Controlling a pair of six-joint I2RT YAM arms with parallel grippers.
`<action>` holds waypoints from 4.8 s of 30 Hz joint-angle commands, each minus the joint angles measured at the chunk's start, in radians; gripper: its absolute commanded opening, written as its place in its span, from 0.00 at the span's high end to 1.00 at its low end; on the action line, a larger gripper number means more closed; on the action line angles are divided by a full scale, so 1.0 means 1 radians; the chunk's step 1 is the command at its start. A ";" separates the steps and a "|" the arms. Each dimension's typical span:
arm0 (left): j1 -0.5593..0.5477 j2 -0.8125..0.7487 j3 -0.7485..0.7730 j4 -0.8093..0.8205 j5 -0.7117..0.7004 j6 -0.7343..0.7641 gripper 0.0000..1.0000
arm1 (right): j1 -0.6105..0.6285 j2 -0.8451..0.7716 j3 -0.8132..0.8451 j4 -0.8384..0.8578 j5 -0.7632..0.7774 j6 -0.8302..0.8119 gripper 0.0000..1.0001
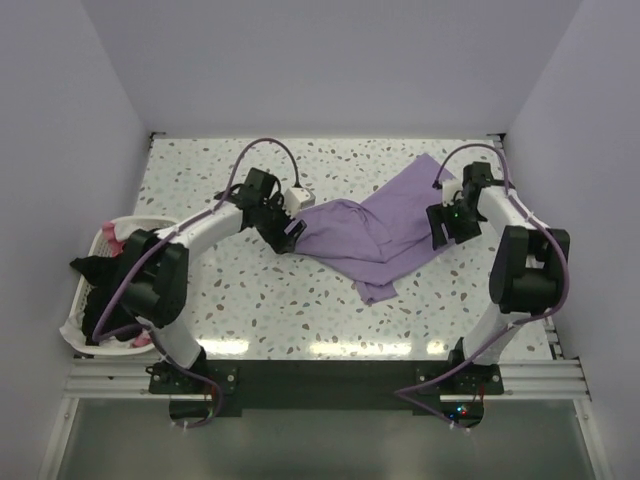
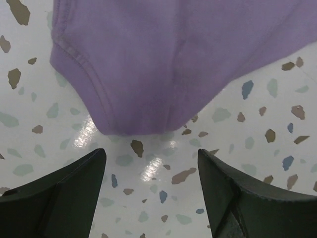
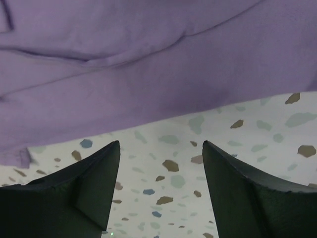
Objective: Fold and stack the t-shirts
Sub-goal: Flatten the tshirt out
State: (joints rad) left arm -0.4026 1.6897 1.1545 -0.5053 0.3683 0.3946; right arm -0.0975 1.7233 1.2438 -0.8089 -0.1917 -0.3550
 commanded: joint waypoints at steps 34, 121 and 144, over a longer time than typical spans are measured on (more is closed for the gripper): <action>0.203 -0.219 -0.083 -0.226 -0.030 0.260 0.40 | 0.130 -0.169 -0.011 -0.612 -0.242 -0.582 0.32; 0.137 0.044 0.309 0.128 0.127 0.161 1.00 | -0.229 0.076 0.310 -0.346 -0.215 -0.633 0.48; 0.180 0.317 0.488 0.076 -0.190 0.040 1.00 | -0.162 0.012 -0.027 -0.012 -0.015 -1.045 0.57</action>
State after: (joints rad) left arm -0.2302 1.9907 1.5921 -0.4328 0.1932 0.4553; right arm -0.2684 1.8065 1.2575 -0.9001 -0.2184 -1.2819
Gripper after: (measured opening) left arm 0.015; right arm 0.436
